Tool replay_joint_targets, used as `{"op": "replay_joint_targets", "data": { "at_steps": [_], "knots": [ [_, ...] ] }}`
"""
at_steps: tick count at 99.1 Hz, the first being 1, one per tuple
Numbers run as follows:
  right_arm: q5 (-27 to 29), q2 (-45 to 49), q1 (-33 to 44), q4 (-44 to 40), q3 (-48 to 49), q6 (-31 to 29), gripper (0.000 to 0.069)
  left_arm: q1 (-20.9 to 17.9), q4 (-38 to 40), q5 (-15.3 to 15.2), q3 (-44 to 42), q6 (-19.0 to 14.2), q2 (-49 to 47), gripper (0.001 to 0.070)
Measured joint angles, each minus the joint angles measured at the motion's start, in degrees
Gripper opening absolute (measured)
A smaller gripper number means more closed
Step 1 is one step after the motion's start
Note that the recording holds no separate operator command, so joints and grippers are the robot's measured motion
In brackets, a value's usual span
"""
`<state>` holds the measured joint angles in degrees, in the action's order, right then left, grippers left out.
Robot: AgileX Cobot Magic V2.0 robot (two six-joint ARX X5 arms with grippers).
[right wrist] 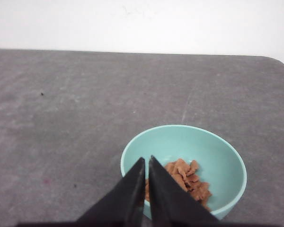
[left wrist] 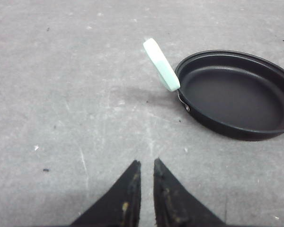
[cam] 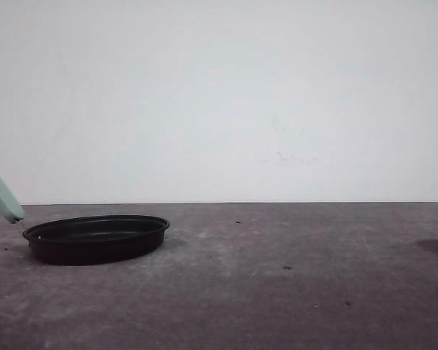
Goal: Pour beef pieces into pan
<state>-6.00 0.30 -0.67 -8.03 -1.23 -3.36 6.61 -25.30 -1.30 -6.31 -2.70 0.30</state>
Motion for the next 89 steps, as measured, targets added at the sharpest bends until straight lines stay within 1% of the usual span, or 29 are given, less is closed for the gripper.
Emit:
{"op": "replay_joint_targets", "data": {
  "at_steps": [8,17,35,47,54,64,72,78,83,89],
  "knots": [
    [0.0,0.0,0.0,0.3,0.0,-1.2,0.0011,0.0,1.6,1.5,0.3,-1.9,0.0,0.0022],
    [0.0,0.0,0.0,0.1,0.0,-2.1,0.0011,0.0,3.3,3.2,0.7,-5.8,0.0,0.0022],
    [0.0,0.0,0.0,-2.0,0.0,-3.3,0.0011,0.0,6.3,3.3,0.8,-15.0,0.0,0.0022],
    [-1.3,0.0,0.0,-1.4,-0.1,-7.0,0.0011,0.0,6.8,5.9,0.7,-20.4,0.0,0.0022],
    [-2.1,0.0,0.0,-2.0,-1.7,-9.7,0.0011,0.0,7.3,7.3,-0.7,-23.9,0.1,0.0022],
    [-3.7,0.1,0.0,-2.0,-7.2,-12.5,0.0011,0.0,7.6,7.6,-5.3,-28.3,1.8,0.0022],
    [-4.3,0.5,0.0,-2.0,-13.5,-13.6,0.001,0.0,7.9,7.3,-10.5,-29.7,5.5,0.0022],
    [-4.4,2.1,0.0,-2.2,-18.9,-13.7,0.001,0.0,7.9,7.3,-15.2,-29.7,9.6,0.0022],
    [-4.4,4.2,0.0,-3.6,-23.5,-13.6,0.001,0.0,7.7,7.3,-19.6,-28.9,13.7,0.0022],
    [-4.5,7.6,0.0,-6.1,-29.0,-12.9,0.001,0.0,7.4,7.7,-26.0,-26.9,19.5,0.0022]
  ]
}}
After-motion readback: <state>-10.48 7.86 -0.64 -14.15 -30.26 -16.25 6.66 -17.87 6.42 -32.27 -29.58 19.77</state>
